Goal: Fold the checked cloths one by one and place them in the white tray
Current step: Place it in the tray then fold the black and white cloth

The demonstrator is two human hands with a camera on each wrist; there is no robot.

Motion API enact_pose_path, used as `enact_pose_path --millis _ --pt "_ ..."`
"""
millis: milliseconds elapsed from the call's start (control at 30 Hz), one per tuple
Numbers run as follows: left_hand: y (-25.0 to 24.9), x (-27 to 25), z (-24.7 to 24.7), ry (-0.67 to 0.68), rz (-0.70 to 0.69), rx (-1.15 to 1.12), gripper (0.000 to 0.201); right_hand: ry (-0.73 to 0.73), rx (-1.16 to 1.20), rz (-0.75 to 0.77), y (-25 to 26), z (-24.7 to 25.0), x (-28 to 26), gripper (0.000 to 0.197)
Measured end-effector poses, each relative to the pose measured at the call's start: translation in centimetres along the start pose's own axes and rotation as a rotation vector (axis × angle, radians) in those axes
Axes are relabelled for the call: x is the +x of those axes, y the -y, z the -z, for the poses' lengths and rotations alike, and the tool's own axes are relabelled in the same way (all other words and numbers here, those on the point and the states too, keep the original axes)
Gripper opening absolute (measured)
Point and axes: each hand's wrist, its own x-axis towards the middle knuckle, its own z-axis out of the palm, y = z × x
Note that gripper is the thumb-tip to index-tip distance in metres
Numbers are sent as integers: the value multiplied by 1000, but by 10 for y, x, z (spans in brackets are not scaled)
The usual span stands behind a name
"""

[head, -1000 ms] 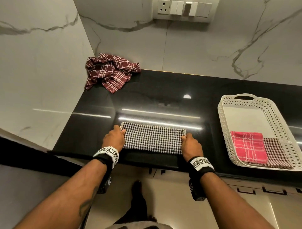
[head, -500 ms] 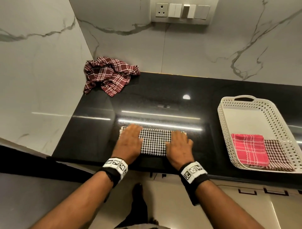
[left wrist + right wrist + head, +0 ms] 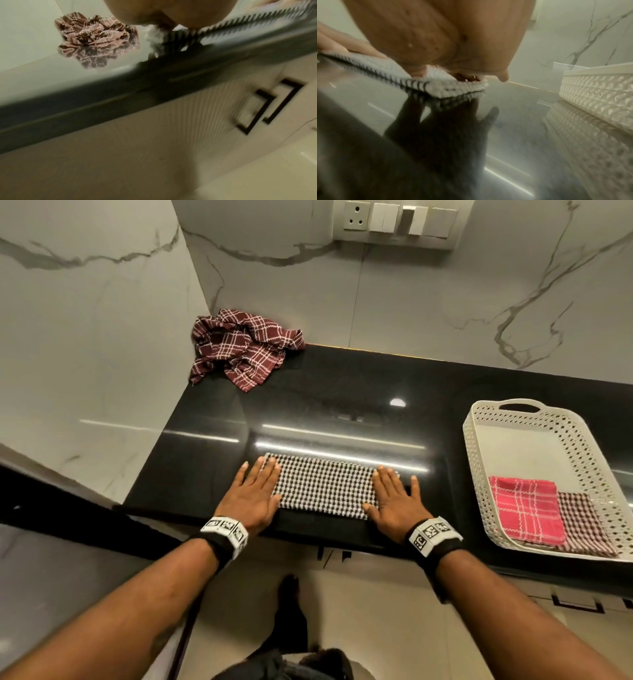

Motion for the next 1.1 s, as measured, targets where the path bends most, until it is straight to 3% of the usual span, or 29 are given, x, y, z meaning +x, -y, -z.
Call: enact_pose_path --millis 100,233,333,400,467,533,633,700,833,933,1033,1100 --pt "-40 6 15 -115 -25 -82 64 -62 41 21 7 13 0 71" --pt "-101 -4 10 -111 -329 -173 45 -102 64 -18 1 -3 -12 68" --pt "-109 -9 11 -40 -229 -106 46 -236 54 -75 14 -22 -41 64" --pt "-98 -9 16 12 -96 -69 64 -301 22 -19 32 -35 -63 66" --pt "-86 -10 19 59 -51 -87 69 -331 19 90 47 -46 -76 64" --pt "-80 -19 16 63 -113 -103 65 -323 45 182 54 -51 -75 68" --pt "-75 -43 -6 69 -229 -56 86 -178 38 263 49 -53 -65 93" --pt "-74 -53 -23 29 -220 -13 88 -173 0 290 44 -55 -60 97" --pt "-75 -53 -34 -167 -191 -152 67 -341 118 274 39 -67 -59 78" --pt "-73 -55 -36 -262 -164 -381 48 -479 327 246 41 -72 -59 47" --pt "-70 -51 -27 -291 -66 -614 22 -503 637 158 51 -59 -62 14" --pt "-70 -43 -15 -238 29 -719 21 -470 770 86 58 -46 -59 12"
